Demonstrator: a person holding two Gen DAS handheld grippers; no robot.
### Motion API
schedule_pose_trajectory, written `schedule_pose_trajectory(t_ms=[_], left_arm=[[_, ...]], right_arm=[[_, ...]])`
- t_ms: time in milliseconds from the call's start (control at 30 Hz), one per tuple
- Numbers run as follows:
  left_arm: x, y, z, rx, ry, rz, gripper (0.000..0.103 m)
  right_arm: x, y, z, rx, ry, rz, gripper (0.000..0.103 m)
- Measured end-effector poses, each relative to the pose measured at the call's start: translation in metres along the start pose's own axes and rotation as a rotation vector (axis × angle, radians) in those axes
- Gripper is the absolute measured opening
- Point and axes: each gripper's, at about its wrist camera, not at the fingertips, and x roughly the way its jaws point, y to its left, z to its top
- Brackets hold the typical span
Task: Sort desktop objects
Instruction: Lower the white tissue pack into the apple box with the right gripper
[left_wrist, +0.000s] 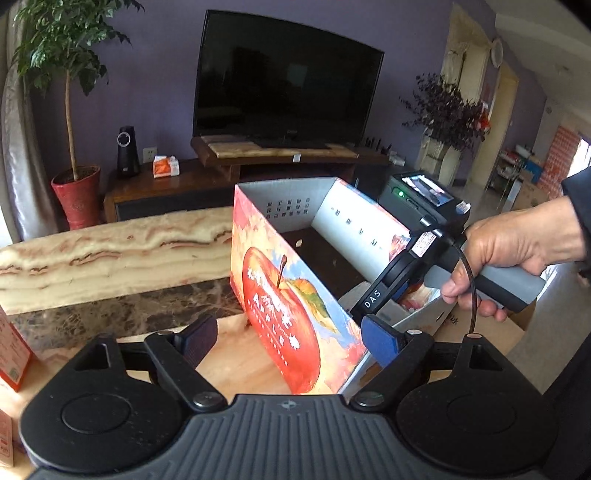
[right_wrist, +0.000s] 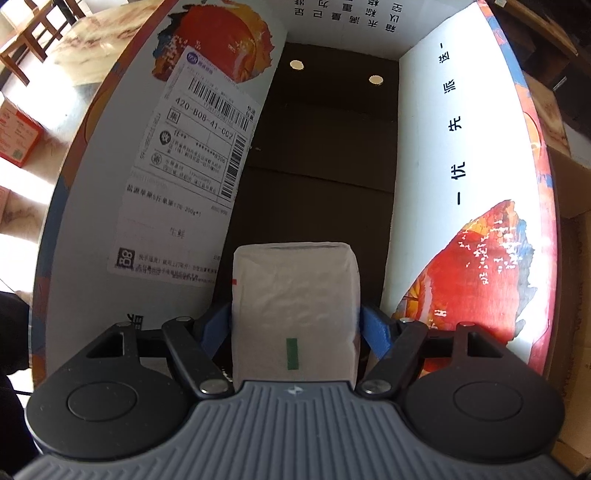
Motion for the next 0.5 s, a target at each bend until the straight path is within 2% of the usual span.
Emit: schedule_pose_trajectory(t_ms=[333, 500], left_arm=[[0.000, -0.005, 0.004, 0.013, 0.010, -0.003, 0.086], [0.000, -0.006, 0.003, 0.025, 0.009, -0.001, 0.086]], right_arm=[[0.002, 0.007, 0.007, -0.027, 0.036, -0.015, 0.077], [-0.001, 0.007, 0.015, -0.015, 0.040, -0.021, 0.075]])
